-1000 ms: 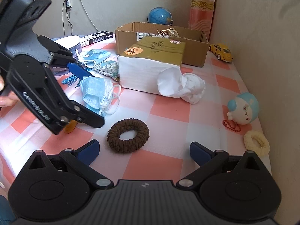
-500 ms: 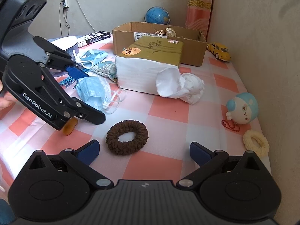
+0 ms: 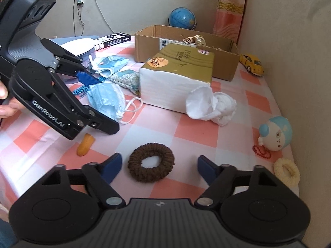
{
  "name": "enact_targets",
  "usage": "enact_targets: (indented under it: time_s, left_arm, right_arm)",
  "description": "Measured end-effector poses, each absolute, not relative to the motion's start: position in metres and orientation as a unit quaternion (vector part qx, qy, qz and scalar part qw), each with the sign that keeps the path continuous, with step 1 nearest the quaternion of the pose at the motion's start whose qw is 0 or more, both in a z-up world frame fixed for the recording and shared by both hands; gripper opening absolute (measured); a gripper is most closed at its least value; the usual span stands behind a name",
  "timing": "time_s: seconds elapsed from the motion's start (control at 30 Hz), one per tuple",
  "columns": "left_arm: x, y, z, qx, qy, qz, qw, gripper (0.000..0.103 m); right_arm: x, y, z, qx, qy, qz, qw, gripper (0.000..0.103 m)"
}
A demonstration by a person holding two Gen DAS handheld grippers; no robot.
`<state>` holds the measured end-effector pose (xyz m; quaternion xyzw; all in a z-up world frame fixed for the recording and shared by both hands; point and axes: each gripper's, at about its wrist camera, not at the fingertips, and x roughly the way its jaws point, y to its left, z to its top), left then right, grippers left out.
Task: Organize soft objects
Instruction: 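Close the left gripper on the blue face mask while the right gripper reaches the brown hair tie, then grasp the brown hair tie with the right gripper and drop it into the box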
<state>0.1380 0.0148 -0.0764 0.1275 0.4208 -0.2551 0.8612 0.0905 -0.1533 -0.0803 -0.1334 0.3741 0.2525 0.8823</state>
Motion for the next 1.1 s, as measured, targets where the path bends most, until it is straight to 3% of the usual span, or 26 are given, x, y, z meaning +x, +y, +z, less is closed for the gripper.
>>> enact_targets:
  time_s: [0.17, 0.33, 0.8, 1.1]
  left_arm:
    - [0.136, 0.015, -0.073, 0.125, 0.419, -0.256, 0.862, 0.077]
    - [0.132, 0.016, -0.067, 0.123, 0.416, -0.257, 0.863, 0.076]
    - [0.117, 0.023, -0.031, 0.105, 0.391, -0.258, 0.877, 0.075]
    - [0.111, 0.026, -0.018, 0.103, 0.365, -0.251, 0.891, 0.074]
  right_arm:
    - [0.091, -0.151, -0.077, -0.130, 0.382, 0.255, 0.878, 0.057]
    - [0.092, -0.150, -0.075, -0.132, 0.388, 0.258, 0.875, 0.049]
    - [0.097, -0.169, -0.029, -0.128, 0.367, 0.252, 0.886, 0.049]
    - [0.154, -0.168, 0.012, -0.131, 0.321, 0.241, 0.907, 0.049]
